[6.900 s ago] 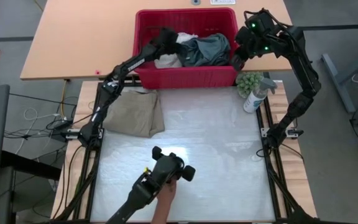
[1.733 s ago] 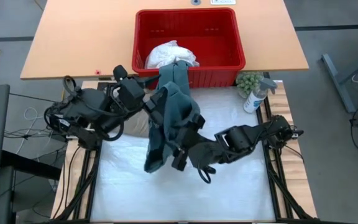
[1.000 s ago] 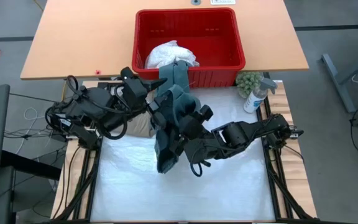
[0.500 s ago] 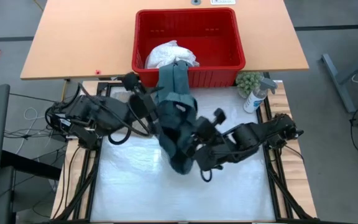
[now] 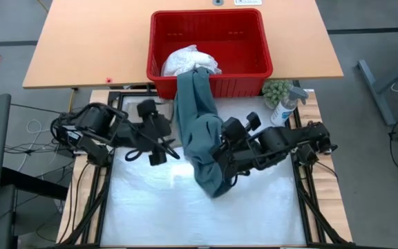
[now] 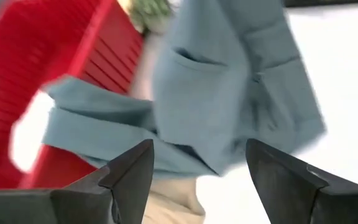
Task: Fold Laundry from Bin
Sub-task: Fold the blue pants in the red bin
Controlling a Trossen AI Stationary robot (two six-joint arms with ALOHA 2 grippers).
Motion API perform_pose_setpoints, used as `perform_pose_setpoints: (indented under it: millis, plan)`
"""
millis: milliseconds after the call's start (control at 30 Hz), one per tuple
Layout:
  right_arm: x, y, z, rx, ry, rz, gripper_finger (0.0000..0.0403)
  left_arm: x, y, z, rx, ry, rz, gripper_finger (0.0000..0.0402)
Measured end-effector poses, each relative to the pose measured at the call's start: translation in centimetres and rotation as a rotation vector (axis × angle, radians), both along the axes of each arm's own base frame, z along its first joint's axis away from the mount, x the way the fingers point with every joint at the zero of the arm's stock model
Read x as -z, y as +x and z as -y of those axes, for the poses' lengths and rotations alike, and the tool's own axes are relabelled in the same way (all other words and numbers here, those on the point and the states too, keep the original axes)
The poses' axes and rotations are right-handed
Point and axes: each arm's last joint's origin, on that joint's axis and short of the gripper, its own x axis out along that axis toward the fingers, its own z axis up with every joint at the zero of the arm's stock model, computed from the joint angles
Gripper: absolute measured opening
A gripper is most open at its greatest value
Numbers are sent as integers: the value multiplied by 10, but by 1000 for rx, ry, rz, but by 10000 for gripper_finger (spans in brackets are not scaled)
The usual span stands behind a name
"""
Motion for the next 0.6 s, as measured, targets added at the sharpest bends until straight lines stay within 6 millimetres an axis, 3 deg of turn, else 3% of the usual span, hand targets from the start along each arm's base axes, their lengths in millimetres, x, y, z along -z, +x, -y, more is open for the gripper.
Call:
perform_pose_setpoints:
  millis: [167, 333, 600]
  plan:
    - [-1, 3, 19, 43, -9, -17, 23, 38, 21, 23, 51, -11, -76, 241]
    - [-12, 1, 50, 104, -7, -17, 23, 99, 40, 49, 130, 126, -184, 240]
    - [-32, -13, 94, 146, 1, -7, 23, 155, 55, 79, 289, 413, -143, 239]
